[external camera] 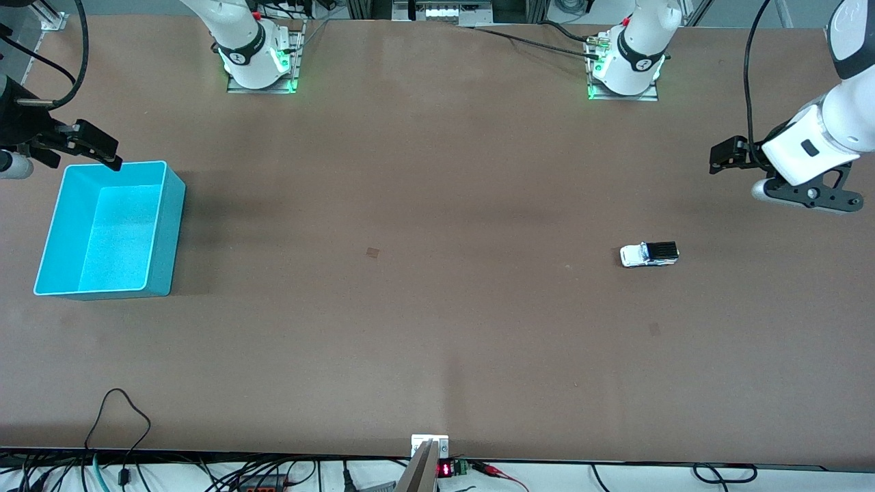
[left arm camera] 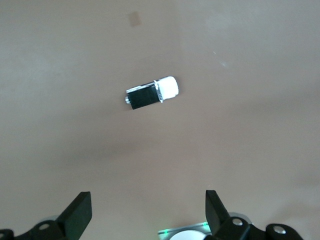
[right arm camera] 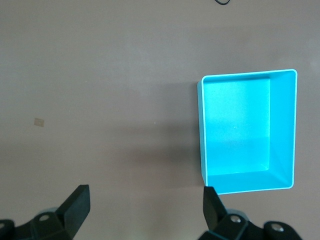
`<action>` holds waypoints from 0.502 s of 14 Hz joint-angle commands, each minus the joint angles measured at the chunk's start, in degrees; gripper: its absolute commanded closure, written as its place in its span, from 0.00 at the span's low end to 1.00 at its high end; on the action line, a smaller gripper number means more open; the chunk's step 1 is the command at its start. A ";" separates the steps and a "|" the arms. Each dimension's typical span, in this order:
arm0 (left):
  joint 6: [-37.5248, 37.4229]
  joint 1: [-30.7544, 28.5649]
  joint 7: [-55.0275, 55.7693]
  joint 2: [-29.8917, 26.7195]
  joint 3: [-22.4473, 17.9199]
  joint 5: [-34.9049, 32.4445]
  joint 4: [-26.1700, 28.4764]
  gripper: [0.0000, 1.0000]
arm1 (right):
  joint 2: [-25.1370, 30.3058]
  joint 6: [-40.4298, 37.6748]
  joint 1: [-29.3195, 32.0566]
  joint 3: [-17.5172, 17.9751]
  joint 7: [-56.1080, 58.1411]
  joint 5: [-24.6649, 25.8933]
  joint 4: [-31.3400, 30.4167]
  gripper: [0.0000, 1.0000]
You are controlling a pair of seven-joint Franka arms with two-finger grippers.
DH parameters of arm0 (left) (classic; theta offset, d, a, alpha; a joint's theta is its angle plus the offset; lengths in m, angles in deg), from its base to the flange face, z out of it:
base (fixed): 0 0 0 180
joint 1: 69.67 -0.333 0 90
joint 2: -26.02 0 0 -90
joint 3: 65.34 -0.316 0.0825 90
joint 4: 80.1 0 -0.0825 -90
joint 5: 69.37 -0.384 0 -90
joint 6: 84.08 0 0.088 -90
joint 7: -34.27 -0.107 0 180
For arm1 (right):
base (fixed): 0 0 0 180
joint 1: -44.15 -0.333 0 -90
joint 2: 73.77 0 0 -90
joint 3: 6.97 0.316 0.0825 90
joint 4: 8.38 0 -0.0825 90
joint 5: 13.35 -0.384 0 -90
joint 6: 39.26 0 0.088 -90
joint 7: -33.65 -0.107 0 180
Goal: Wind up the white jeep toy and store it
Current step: 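Move the left gripper down over the white toy jeep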
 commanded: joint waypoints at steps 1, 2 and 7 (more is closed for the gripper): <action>-2.44 0.08 -8.64 0.88 0.67 0.26 -1.93 0.00 | 0.18 -0.85 -0.05 0.00 0.90 -0.31 0.56 0.00; -2.27 0.08 -12.24 0.97 0.67 0.26 -1.67 0.00 | 0.18 -0.85 -0.05 0.00 0.90 -0.31 0.56 0.00; 5.52 -0.71 -37.20 1.76 0.58 0.17 5.86 0.01 | 0.18 -0.94 -0.05 0.00 0.90 -0.31 0.56 0.00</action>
